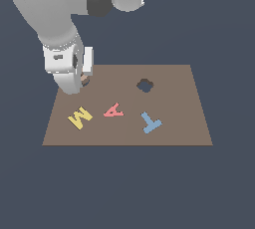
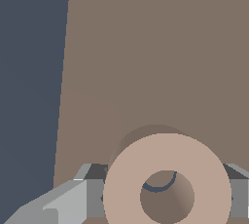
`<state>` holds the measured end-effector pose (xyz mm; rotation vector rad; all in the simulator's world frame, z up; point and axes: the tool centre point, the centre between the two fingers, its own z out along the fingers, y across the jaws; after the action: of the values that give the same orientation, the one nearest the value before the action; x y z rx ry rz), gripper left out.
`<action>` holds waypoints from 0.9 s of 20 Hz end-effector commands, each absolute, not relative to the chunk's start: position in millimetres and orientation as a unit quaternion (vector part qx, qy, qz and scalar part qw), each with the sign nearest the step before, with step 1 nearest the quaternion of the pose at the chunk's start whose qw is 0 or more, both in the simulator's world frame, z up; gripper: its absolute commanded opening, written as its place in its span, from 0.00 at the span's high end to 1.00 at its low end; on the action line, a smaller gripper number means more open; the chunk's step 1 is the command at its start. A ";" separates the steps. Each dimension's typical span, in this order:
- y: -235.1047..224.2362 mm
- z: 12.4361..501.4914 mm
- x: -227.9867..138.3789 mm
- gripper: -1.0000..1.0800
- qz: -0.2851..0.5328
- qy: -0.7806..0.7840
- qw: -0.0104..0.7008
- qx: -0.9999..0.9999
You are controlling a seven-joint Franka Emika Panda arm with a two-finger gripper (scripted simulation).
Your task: Insert a designated object into the corresponding slot on a board.
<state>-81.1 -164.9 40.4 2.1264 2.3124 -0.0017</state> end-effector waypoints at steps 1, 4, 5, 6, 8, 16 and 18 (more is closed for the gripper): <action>-168.1 40.6 -79.1 1.00 0.000 0.741 0.000 0.671; -169.4 40.6 -77.9 1.00 0.000 0.743 0.000 0.669; -169.7 40.6 -77.9 1.00 0.000 0.743 0.000 0.669; -169.2 40.5 -78.5 1.00 -0.001 0.742 0.000 0.670; -169.2 38.9 -78.3 1.00 -0.001 0.742 0.000 0.670; -169.2 30.6 -77.7 0.04 0.000 0.743 0.001 0.669; -169.2 30.6 -77.7 0.04 0.000 0.743 0.001 0.669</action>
<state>-77.8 -169.2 30.6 2.1007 2.3347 -0.0015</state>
